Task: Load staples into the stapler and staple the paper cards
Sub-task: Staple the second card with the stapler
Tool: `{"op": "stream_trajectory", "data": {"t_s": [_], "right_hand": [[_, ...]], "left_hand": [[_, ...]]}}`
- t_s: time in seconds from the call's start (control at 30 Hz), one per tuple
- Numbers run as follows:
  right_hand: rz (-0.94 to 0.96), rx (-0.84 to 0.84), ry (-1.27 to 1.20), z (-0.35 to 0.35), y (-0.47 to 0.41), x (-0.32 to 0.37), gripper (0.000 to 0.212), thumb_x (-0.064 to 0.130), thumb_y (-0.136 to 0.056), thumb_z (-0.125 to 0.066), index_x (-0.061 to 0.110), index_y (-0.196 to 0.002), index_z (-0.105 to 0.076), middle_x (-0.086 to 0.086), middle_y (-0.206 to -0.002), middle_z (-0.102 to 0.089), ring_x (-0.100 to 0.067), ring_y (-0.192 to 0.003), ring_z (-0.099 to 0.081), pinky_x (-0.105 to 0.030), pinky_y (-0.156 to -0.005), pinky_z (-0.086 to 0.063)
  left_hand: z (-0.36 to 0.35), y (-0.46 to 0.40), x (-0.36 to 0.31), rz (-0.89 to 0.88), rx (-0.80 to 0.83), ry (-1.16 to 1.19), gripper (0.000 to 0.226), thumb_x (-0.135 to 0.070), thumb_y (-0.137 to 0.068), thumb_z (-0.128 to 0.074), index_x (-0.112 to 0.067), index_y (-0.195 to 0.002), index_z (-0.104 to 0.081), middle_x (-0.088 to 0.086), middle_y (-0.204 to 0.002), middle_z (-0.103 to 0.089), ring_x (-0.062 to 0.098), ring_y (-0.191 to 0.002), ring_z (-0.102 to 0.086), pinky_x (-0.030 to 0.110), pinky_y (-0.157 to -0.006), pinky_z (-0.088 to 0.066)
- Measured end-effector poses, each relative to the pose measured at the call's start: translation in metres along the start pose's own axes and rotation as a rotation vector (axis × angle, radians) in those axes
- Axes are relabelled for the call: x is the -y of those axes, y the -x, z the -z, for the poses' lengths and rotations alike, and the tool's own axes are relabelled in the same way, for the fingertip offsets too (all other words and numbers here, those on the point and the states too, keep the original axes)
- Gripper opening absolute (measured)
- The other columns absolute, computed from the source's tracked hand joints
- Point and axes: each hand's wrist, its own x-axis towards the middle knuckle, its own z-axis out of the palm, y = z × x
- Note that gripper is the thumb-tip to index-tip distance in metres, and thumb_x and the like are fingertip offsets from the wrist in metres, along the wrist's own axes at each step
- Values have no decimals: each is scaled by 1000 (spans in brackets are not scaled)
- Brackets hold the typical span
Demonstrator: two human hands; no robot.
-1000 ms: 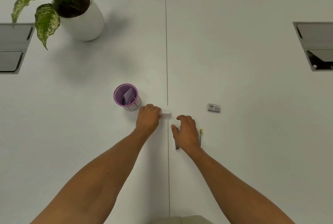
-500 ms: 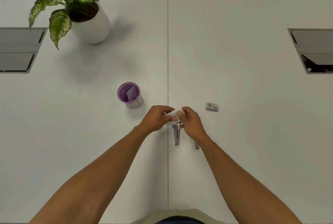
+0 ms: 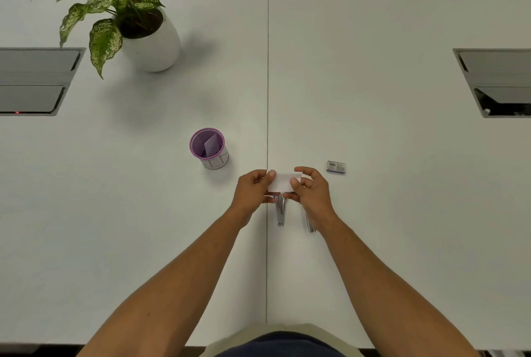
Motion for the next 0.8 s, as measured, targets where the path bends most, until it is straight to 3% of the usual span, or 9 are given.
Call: {"op": "stream_trajectory", "data": {"t_s": [0.27,0.5,0.8], "right_hand": [[-32,33,-5,1,4,5,26,-2,-95,-55,18,-111,-59,-24,-111,-65,-36,-95,-69,-35,-72,-61],[-94,-10,34,3,5,7,22,9,-97,-57,12,-118,-59,-19,-119,-64,-35,-102,-67,-48,-80,-60],[-107,-49,76,1,6,9,11,13,-96,-59,11,-106,-62,-14,-113,-63,-33,-106,-64,-38,-74,-62]], "left_hand": [[-2,1,-6,-47,-57,0,12,-15,-90,-66,-6,-99,-67,12,-94,-67,26,-84,-69,30,-59,-58],[-7,2,-2,-95,-65,-89,8,-8,-89,-65,-13,-96,-68,13,-96,-64,31,-95,-66,43,-71,-62],[-7,5,-3,-99,-60,-166,12,-11,-90,-64,-21,-93,-71,11,-95,-63,34,-97,-63,47,-77,-60]]}}
